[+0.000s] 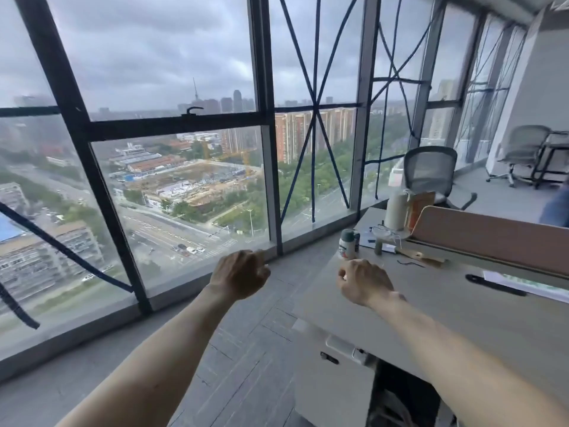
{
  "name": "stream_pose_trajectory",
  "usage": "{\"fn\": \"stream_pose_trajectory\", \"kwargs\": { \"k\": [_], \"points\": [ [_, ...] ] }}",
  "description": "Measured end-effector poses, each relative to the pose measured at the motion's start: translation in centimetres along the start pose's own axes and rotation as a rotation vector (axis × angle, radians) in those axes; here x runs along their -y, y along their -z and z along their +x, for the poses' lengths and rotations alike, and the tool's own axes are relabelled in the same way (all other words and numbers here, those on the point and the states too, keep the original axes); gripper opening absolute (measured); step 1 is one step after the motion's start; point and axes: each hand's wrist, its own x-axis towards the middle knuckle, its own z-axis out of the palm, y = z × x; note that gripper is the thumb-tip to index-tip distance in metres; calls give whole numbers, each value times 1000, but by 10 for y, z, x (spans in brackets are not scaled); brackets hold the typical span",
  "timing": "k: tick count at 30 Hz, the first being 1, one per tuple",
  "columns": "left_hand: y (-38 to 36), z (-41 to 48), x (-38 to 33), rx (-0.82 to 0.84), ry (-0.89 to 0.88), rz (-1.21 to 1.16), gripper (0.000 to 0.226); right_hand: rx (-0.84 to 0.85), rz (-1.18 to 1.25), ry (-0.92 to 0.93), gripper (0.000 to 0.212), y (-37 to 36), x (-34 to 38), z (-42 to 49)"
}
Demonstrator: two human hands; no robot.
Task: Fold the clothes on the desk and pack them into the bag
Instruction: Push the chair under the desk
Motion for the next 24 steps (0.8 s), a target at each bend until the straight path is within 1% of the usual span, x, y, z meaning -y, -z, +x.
{"fn": "stream_pose_trajectory", "kwargs": {
  "k": [6,10,13,16,20,24],
  "points": [
    [-19,68,97,0,66,72,29,7,-1,112,20,-35,63,121],
    [-36,133,174,20,108,121,28,1,41,147,18,-68,99,230],
    [-40,192,234,67,156,184,28,47,85,157,20,-93,128,313],
    [-41,256,287,59,202,210,30,66,98,181,22,-109,152,386],
    [-60,334,342,85,220,223,31,94,78,203,21,-130,170,469],
    [-100,424,384,103,175,217,33,117,65,170,24,-159,167,561]
  ]
}}
